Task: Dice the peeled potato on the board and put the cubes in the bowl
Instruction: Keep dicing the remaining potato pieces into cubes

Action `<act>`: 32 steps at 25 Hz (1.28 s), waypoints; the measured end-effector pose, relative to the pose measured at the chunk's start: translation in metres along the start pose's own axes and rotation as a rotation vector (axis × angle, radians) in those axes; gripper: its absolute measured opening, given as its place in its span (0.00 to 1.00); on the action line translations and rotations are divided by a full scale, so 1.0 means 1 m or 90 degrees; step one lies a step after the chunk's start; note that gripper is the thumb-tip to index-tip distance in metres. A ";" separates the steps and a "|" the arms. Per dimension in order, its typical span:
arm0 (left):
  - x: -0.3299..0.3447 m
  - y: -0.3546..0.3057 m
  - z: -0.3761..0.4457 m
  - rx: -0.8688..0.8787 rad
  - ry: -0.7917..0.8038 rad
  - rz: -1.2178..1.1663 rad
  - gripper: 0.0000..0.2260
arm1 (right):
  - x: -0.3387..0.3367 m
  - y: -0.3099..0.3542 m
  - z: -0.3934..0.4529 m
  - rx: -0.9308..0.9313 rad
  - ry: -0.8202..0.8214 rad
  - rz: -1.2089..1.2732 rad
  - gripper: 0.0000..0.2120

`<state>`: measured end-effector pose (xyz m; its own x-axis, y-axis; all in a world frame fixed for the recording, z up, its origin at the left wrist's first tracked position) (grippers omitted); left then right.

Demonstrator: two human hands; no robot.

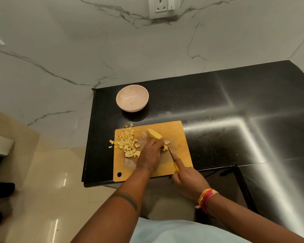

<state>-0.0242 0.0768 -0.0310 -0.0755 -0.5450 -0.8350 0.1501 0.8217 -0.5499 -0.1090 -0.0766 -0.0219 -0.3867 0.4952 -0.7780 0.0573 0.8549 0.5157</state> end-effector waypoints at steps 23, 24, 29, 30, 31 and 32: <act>0.010 0.037 0.006 -0.088 -0.022 -0.046 0.17 | 0.005 0.028 0.024 0.013 -0.025 -0.061 0.35; 0.010 0.037 0.007 -0.093 -0.018 -0.041 0.17 | 0.007 0.029 0.026 0.009 -0.020 -0.060 0.35; 0.010 0.040 0.006 -0.126 -0.029 -0.057 0.15 | 0.018 0.038 0.025 0.005 -0.022 -0.070 0.35; 0.010 0.040 0.006 -0.136 -0.032 -0.063 0.15 | 0.017 0.039 0.027 0.010 -0.022 -0.074 0.36; 0.011 0.041 0.007 -0.143 -0.035 -0.068 0.14 | 0.017 0.039 0.029 0.014 -0.018 -0.081 0.36; 0.011 0.042 0.007 -0.148 -0.037 -0.072 0.14 | 0.018 0.039 0.030 0.017 -0.015 -0.089 0.36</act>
<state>-0.0120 0.1039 -0.0634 -0.0216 -0.6389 -0.7690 -0.0876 0.7674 -0.6352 -0.0860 -0.0297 -0.0265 -0.3709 0.3746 -0.8498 0.0288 0.9192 0.3927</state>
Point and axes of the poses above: each hand's wrist, its own z-axis towards the middle knuckle, its own x-axis out of the palm, y = z × x, the point moved 5 cm from there along z, towards the middle knuckle, and after that the axes turned 5 degrees about -y, right-handed, at the moved point
